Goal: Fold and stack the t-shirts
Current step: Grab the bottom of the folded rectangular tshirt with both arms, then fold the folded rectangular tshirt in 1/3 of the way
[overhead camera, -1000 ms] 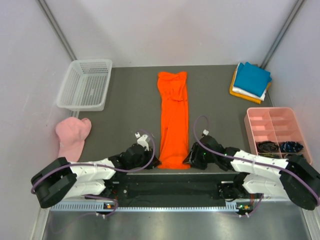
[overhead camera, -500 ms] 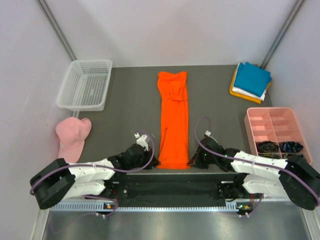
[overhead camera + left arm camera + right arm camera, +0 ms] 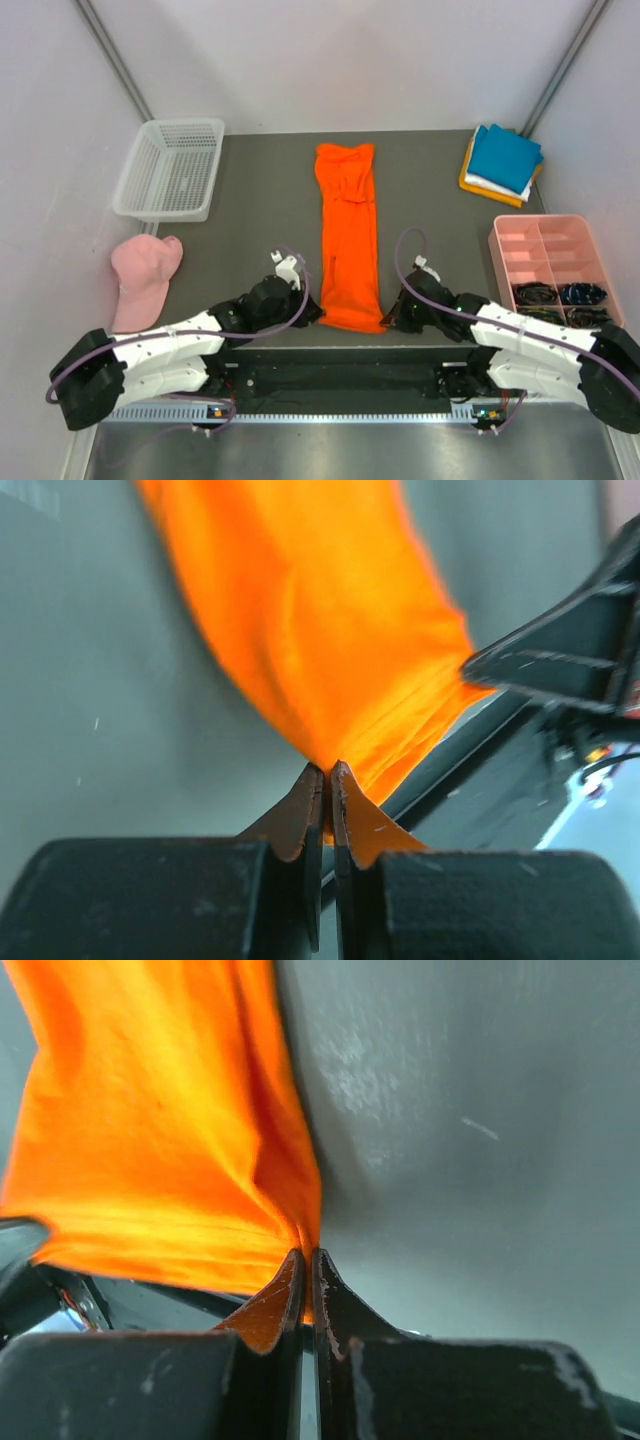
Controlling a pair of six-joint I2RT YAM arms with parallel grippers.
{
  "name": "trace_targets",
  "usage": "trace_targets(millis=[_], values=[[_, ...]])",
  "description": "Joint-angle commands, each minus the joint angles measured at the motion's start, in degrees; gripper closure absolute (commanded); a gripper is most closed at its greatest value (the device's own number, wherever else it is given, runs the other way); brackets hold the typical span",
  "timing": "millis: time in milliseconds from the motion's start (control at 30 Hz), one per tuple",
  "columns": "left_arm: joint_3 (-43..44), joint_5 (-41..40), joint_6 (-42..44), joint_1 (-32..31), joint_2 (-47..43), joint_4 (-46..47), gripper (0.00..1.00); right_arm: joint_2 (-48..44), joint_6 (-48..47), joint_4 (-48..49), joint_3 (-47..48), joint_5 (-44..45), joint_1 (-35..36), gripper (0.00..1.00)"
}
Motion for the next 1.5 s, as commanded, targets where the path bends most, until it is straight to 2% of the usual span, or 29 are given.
trace_targets(millis=[0, 133, 400, 533, 800, 900, 1133, 1467], values=[[6.8, -3.9, 3.9, -0.1, -3.1, -7.0, 1.00, -2.4, -4.1, -7.8, 6.1, 6.8, 0.8, 1.00], [9.5, -6.0, 6.1, -0.1, -2.8, -7.4, 1.00, -1.2, -7.0, -10.2, 12.5, 10.3, 0.4, 1.00], [13.0, -12.3, 9.9, 0.1, 2.0, -5.1, 1.00, 5.9, -13.3, -6.1, 20.9, 11.7, -5.3, 1.00], [15.8, -13.2, 12.6, 3.0, 5.5, -0.4, 1.00, 9.4, -15.8, -3.8, 24.3, 11.0, -9.1, 1.00], [21.8, -1.6, 11.6, 17.2, 17.6, 10.6, 1.00, 17.5, -19.0, -0.1, 31.5, 7.9, -15.7, 1.00], [27.0, 3.0, 12.5, 18.9, 23.6, 13.3, 1.00, 20.6, -20.2, 2.1, 34.1, 6.5, -17.9, 1.00], [39.0, 8.3, 14.1, 20.7, 36.1, 16.0, 1.00, 30.1, -21.9, 5.9, 40.1, 2.3, -21.9, 1.00], [42.7, 10.0, 14.9, 24.6, 42.3, 16.8, 1.00, 39.4, -23.4, 7.5, 47.9, -2.1, -25.2, 1.00]])
